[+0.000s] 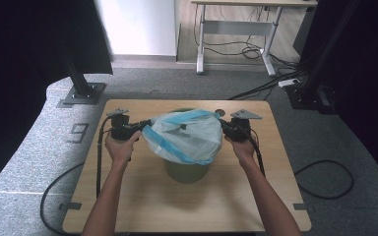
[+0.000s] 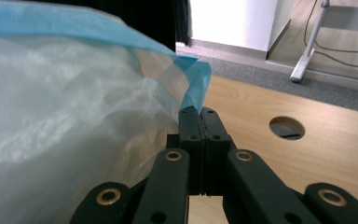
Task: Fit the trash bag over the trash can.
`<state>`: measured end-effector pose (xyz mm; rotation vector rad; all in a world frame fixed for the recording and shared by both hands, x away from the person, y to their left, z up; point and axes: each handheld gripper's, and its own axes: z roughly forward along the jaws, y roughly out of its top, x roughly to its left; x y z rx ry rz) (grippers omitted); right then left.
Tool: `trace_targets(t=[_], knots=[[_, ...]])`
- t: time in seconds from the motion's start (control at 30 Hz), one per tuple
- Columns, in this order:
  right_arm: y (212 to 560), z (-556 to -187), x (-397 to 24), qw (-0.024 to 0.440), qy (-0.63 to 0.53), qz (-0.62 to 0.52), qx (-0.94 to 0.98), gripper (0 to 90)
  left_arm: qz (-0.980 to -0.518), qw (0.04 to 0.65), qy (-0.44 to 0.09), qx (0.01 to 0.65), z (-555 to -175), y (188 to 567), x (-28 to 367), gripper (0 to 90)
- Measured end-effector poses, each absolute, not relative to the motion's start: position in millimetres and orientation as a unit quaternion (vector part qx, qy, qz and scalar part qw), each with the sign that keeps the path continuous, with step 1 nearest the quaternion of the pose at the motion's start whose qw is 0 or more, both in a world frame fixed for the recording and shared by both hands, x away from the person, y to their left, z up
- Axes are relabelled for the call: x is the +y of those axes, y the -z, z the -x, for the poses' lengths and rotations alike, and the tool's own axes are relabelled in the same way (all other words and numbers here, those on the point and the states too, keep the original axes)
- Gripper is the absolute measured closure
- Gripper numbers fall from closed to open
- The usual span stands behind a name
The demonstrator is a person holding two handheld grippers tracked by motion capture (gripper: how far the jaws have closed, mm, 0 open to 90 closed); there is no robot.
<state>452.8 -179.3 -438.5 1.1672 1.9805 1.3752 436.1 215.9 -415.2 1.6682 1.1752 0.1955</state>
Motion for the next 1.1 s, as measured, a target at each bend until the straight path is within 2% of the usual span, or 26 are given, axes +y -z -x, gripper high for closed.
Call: trace_targets(t=[0.27, 1.1], knots=[[456, -455, -180, 0.211, -0.497, -0.439, 0.718, 88.3, -0.706, 0.503, -0.073, 0.493, -441, 424, 211, 89.8], [465, -454, -172, 0.17, -0.472, -0.423, 0.755, 88.9, -0.713, 0.479, -0.041, 0.51, -447, 445, 207, 89.8]])
